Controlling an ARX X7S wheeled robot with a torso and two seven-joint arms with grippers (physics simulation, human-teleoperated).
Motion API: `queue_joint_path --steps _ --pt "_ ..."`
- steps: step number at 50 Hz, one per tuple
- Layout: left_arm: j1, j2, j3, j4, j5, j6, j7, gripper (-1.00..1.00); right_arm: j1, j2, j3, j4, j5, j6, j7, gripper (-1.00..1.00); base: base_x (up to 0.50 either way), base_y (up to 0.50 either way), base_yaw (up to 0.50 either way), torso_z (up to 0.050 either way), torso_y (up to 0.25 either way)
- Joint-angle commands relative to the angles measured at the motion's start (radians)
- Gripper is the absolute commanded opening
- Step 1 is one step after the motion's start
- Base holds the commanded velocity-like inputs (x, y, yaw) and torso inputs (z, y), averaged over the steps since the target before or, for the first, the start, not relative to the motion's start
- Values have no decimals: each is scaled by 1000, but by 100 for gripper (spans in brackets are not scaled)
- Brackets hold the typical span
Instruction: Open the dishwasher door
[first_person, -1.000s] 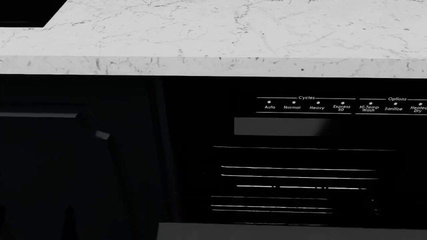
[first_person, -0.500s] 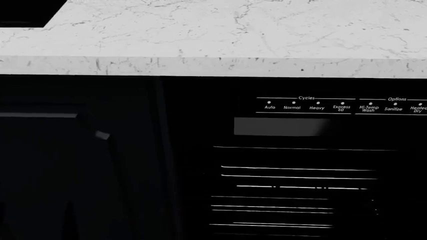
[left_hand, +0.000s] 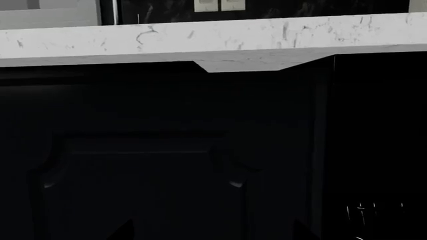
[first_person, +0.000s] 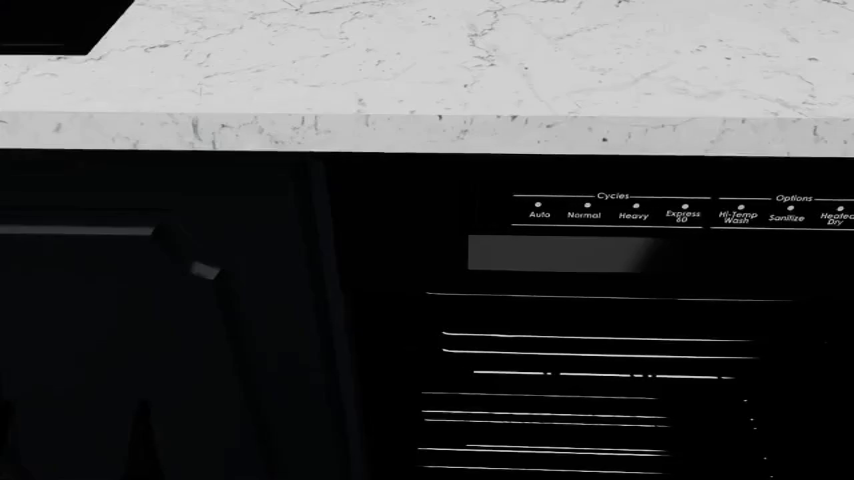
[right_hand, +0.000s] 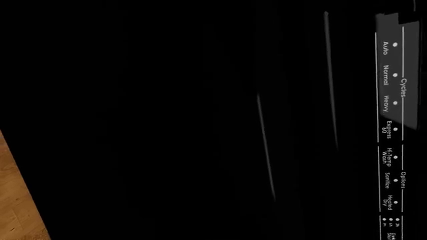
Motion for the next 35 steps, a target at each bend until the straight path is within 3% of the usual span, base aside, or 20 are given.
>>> queue_joint_path --steps 1,35 --pt "-4 -1 4 -9 -1 6 0 100 -91 -36 -93 40 141 -95 -51 -100 0 0 3 0 0" --pt "-4 -8 16 7 -1 1 -8 100 -266 -70 -154 133 159 -201 51 -100 2 2 4 -2 0"
